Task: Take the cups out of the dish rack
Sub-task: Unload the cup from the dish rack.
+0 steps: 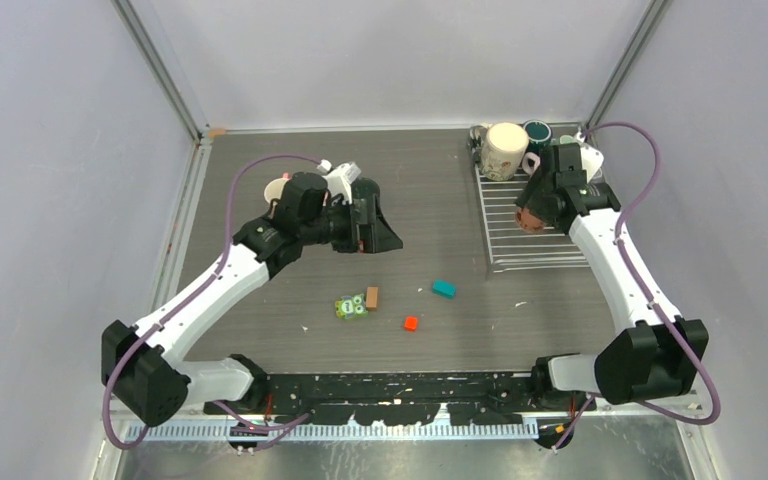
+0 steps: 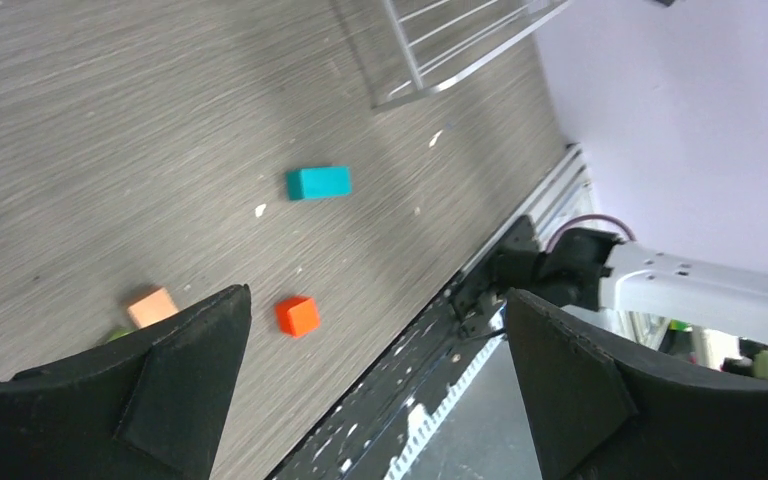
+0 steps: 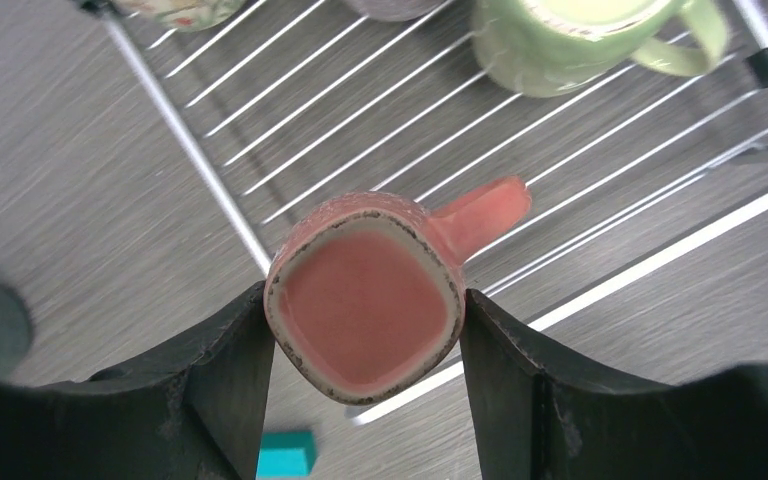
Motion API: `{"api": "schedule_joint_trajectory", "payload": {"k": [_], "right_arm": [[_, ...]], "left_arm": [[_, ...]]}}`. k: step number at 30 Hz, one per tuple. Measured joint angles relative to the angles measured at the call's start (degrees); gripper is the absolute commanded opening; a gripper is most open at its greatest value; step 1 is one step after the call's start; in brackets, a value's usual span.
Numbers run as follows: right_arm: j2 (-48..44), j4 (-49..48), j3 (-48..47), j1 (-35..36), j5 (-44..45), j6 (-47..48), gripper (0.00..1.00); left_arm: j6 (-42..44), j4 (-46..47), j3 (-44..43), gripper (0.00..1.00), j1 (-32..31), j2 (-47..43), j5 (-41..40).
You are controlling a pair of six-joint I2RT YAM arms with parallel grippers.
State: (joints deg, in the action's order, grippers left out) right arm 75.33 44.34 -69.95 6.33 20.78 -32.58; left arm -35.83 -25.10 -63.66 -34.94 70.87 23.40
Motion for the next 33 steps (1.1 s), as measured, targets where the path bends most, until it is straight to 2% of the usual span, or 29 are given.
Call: {"api": "schedule_joint_trajectory", "payload": {"k": [8,17,33], "right_arm": [[-1.4,1.2,-2.3,5.0,-8.7,-5.4,0.19],[-1.2,0.0,-5.8,10.5,-19.1,-13.1,0.19],[2.8,-8.8,-8.7,13.7,-31.1,-24.1,0.19]], "left_arm": [[-9.4,21.2,7.2,0.98,0.1,0.7,1.6],[-14.1,42.7,8.6,0.90,0.1,9.1,2.2],[-25.2,62.6,8.6,0.66,0.1,18.6,5.0]]}}
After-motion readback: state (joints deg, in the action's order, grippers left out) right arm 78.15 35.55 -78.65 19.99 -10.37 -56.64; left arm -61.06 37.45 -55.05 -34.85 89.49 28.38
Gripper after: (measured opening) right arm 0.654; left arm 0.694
